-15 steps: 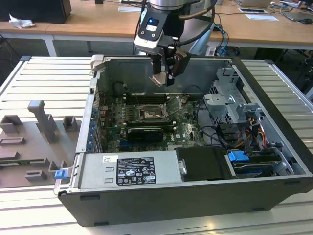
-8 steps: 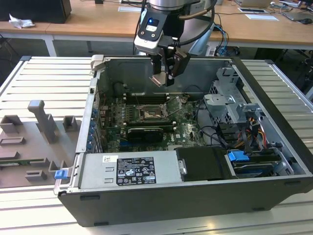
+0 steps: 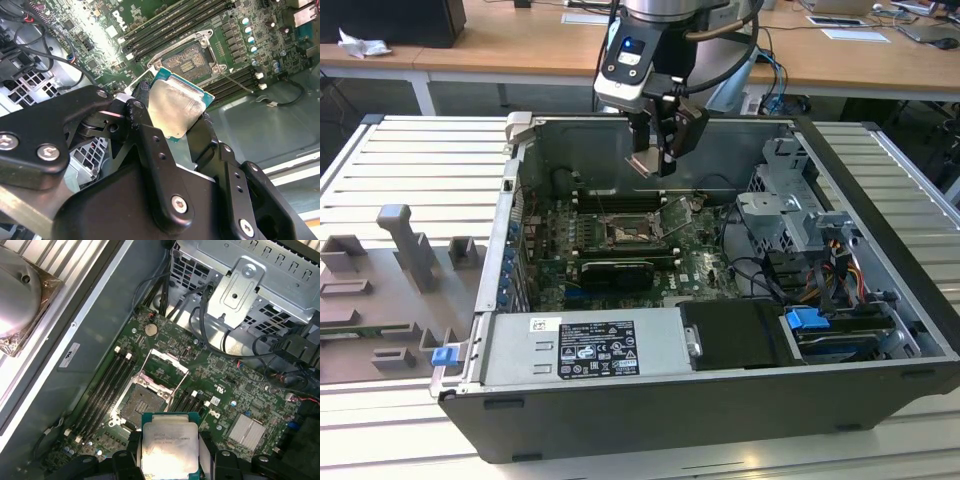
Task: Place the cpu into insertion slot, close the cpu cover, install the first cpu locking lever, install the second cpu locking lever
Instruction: 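Place the cpu into insertion slot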
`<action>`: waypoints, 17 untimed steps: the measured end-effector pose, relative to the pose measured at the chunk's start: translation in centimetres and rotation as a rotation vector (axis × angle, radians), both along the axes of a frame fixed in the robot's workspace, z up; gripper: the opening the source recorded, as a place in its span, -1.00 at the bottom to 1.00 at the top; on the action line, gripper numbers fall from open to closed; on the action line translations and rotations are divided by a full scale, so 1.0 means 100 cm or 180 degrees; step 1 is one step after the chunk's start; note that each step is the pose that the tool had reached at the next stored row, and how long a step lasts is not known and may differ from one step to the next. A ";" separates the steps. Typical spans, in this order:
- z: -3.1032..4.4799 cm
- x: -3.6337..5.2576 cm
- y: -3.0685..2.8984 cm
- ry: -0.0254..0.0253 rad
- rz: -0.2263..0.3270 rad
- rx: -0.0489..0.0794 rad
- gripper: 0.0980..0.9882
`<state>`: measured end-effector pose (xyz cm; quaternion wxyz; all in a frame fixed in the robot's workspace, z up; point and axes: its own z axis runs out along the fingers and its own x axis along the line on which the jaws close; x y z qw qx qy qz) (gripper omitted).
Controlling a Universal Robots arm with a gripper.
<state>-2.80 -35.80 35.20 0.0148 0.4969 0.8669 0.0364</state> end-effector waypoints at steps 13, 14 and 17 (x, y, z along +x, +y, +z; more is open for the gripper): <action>-0.0007 0.0000 0.0000 0.0000 -0.0024 0.0000 0.00; -0.0008 0.0000 0.0000 0.0000 -0.0026 0.0000 0.00; -0.0009 0.0000 0.0000 0.0000 -0.0031 0.0000 0.00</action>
